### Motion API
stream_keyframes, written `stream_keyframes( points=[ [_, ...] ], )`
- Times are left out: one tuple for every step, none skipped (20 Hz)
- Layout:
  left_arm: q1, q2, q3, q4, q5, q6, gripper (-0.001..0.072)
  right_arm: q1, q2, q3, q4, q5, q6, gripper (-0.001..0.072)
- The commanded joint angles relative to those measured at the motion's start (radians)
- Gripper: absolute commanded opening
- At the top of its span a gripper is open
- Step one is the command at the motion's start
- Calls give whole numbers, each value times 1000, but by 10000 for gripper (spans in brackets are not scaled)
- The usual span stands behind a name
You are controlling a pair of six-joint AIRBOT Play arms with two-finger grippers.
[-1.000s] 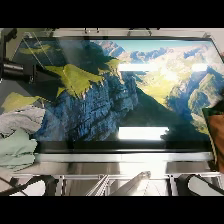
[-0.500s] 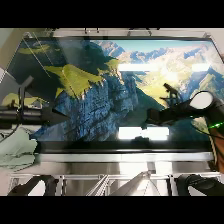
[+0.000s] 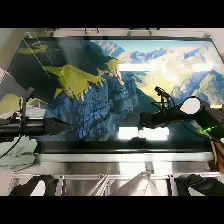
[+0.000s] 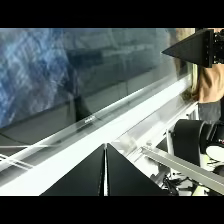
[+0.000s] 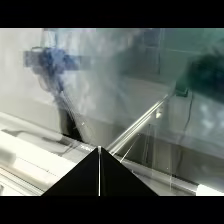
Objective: Fold the shirts.
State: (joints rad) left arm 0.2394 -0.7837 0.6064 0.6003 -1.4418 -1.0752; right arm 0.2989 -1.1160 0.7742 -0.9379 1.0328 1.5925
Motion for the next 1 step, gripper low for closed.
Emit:
stream_keyframes(
  points=[
    [0, 36, -4, 1, 6, 1, 18, 3, -1, -1, 0, -5, 1, 28]
  ],
)
